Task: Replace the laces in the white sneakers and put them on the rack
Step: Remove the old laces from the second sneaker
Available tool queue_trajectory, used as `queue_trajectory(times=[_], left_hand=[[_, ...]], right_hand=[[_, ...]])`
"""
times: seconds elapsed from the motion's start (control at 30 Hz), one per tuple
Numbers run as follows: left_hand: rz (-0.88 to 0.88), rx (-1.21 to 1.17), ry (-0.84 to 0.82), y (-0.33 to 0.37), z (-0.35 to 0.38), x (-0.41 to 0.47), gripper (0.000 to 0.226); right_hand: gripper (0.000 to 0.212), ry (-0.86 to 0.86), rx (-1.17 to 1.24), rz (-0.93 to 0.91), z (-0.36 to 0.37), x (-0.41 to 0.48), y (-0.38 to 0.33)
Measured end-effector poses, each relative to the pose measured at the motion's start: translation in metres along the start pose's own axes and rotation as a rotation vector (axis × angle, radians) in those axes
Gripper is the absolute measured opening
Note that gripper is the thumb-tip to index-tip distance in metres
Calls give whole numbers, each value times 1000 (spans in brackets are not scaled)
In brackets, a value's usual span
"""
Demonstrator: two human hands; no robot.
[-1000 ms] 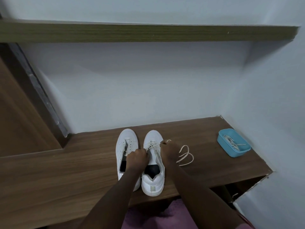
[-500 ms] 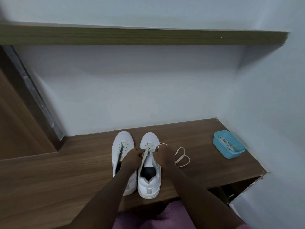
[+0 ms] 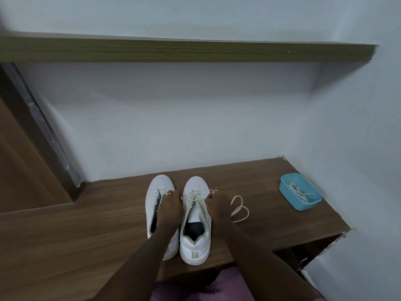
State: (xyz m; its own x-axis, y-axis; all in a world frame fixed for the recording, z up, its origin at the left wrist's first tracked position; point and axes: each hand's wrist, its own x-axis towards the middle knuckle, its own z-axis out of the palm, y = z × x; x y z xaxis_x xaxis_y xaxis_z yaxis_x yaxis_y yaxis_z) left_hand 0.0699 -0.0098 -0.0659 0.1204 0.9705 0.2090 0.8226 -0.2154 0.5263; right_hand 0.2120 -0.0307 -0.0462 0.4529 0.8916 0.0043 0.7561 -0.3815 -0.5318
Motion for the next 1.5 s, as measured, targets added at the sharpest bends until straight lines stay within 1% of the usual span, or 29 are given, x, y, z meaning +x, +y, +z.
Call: queue_trajectory(times=[0.1, 0.13, 0.2, 0.27, 0.33, 0.37, 0.43, 0.5, 0.6, 0.67, 0.73, 0.8, 0.87, 0.9, 0.97, 1.0, 1.03, 1.07, 1.13, 1.2, 1.23, 1.3, 1.4, 1.5], left_hand=[[137, -22, 70, 0, -3, 0, 49], [163, -6, 52, 0, -3, -1, 54], [173, 96, -50, 2, -3, -4, 59], [168, 182, -103, 4, -1, -5, 50], [126, 184, -123, 8, -1, -6, 41], [94, 187, -122, 9, -3, -7, 40], [39, 213, -110, 8, -4, -6, 39], [19, 244, -122, 7, -5, -6, 41], [-25, 220, -119, 6, -4, -5, 44], [-43, 211, -112, 7, -3, -5, 45], [-49, 212, -110, 8, -4, -5, 46], [-54, 205, -112, 9, -5, -5, 45], [-39, 201, -111, 11, -4, -5, 42], [-15, 198, -103, 12, -3, -5, 38], [67, 162, -82, 13, -3, -4, 31], [121, 154, -88, 13, -2, -2, 31], [173, 162, -109, 14, 0, 1, 32], [207, 181, -139, 16, 1, 4, 31], [213, 212, -181, 22, 5, 9, 27], [179, 244, -219, 29, 7, 12, 26], [164, 276, -230, 32, 7, 14, 26], [144, 333, -237, 36, 6, 17, 24], [164, 407, -239, 37, 7, 20, 22], [159, 423, -237, 38, 10, 20, 21]], right_hand=[[24, 36, 66, 72, 2, 0, -1], [22, 47, 74, 74, 2, 0, -1], [21, 45, 78, 71, 3, 1, -3], [20, 43, 86, 73, 3, 3, -3], [23, 49, 92, 79, 1, 5, -1], [20, 70, 96, 89, 0, 7, 0], [20, 132, 131, 149, -5, 10, 3], [22, 176, 188, 225, -12, 15, 9], [25, 231, 312, 343, -27, 21, 23], [27, 198, 393, 418, -35, 25, 34], [30, 101, 439, 432, -35, 28, 44], [31, 8, 382, 396, -33, 25, 47], [31, -25, 285, 345, -27, 19, 45], [31, -31, 198, 314, -23, 15, 43], [26, 11, -38, 222, -16, 9, 33], [23, 34, -109, 154, -14, 8, 28], [22, 38, -123, 70, -11, 8, 22], [22, 2, -103, -7, -7, 8, 17], [28, -87, -47, -104, -1, 5, 5], [36, -130, -25, -108, 3, 2, -2], [37, -139, -5, -95, 3, 1, -3], [33, -155, 10, -91, 3, 3, -4], [32, -178, 1, -152, -3, 3, -1], [33, -220, 26, -183, -5, 3, 3]])
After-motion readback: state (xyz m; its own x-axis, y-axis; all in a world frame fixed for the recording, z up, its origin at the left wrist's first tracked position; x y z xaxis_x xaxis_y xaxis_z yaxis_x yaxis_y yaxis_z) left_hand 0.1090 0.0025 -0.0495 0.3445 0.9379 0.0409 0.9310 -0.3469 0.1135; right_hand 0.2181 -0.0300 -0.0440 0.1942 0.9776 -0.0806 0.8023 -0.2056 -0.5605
